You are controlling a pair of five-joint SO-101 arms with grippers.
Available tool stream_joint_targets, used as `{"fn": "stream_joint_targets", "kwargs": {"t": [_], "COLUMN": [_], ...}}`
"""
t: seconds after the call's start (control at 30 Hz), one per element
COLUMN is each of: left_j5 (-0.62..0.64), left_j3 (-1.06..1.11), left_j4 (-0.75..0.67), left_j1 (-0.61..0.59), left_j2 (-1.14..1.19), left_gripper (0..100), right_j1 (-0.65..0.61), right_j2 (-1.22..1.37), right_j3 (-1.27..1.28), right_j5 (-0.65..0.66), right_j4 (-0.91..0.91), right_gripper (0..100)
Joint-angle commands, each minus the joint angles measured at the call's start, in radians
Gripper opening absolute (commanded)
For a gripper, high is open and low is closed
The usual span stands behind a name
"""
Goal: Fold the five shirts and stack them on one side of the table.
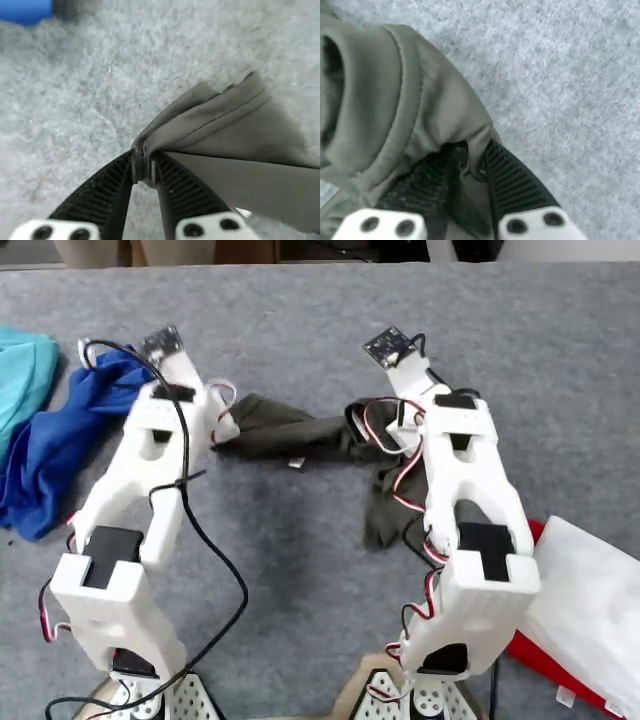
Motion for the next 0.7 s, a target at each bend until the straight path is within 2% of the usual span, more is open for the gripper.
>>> {"fn": "stream_joint_targets", "kwargs": {"t": [0.0, 0.1, 0.2, 0.47, 0.67], "left_j5": [0.000, -0.054, -0.086, -0.176, -0.276], "left_j3": [-0.278, -0.459, -0.552, -0.582, -0.480], "left_j4": [0.236, 0.397, 0.500, 0.698, 0.730], "left_j1": [-0.055, -0.123, -0.190, -0.307, -0.331], "left_j2": [-0.025, -0.033, -0.028, -0.068, -0.268], "left_gripper": [2, 2, 2, 2, 2], "right_j1": [-0.028, -0.056, -0.096, -0.159, -0.185], "right_j2": [-0.136, -0.242, -0.334, -0.518, -0.740], "right_j3": [-0.058, -0.058, -0.056, -0.061, -0.059], "right_j5": [0.032, 0.054, 0.054, 0.057, 0.101], "right_j4": [0.123, 0.230, 0.282, 0.442, 0.601], "right_gripper": [0.5, 0.5, 0.5, 0.5, 0.5]}}
